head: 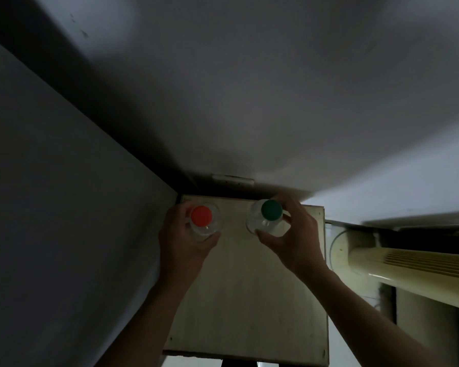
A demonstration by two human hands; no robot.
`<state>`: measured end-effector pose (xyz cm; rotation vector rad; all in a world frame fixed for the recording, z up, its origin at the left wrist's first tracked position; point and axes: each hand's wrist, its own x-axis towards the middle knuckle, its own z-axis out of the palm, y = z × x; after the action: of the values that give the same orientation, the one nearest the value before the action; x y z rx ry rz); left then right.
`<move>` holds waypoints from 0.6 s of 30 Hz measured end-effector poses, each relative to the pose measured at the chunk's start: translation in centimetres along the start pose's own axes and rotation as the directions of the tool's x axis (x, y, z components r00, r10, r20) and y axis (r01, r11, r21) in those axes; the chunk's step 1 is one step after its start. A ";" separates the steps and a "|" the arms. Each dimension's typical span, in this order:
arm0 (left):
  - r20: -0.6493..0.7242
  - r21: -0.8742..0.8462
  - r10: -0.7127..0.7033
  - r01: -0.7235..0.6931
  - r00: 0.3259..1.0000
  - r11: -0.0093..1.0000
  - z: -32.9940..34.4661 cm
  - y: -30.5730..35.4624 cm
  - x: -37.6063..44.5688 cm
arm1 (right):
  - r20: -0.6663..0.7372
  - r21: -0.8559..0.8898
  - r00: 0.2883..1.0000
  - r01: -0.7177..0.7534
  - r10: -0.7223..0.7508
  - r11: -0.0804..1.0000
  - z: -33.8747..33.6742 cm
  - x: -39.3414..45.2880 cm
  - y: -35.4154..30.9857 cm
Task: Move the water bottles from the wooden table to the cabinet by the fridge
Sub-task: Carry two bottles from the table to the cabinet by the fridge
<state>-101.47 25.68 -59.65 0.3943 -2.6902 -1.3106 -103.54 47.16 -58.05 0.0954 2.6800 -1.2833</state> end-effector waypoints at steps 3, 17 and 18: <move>0.008 0.008 -0.008 0.008 1.000 1.000 0.0 0.0 0.0 | 0.023 -0.017 1.000 0.008 -0.007 1.000 -0.3 -0.2 0.0; 0.099 -0.057 -0.202 0.208 0.974 0.977 -1.1 2.4 0.0 | 0.105 -0.137 0.994 -0.006 0.021 0.991 -4.2 -0.5 -0.7; 0.105 -0.067 -0.217 0.225 0.971 0.972 -1.5 3.0 -0.1 | 0.118 -0.144 0.993 0.004 0.014 0.990 -4.9 -0.4 -1.1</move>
<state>-101.58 26.29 -56.37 0.6543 -2.7257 -1.5259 -103.85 50.30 -54.09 0.0073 2.6581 -1.0547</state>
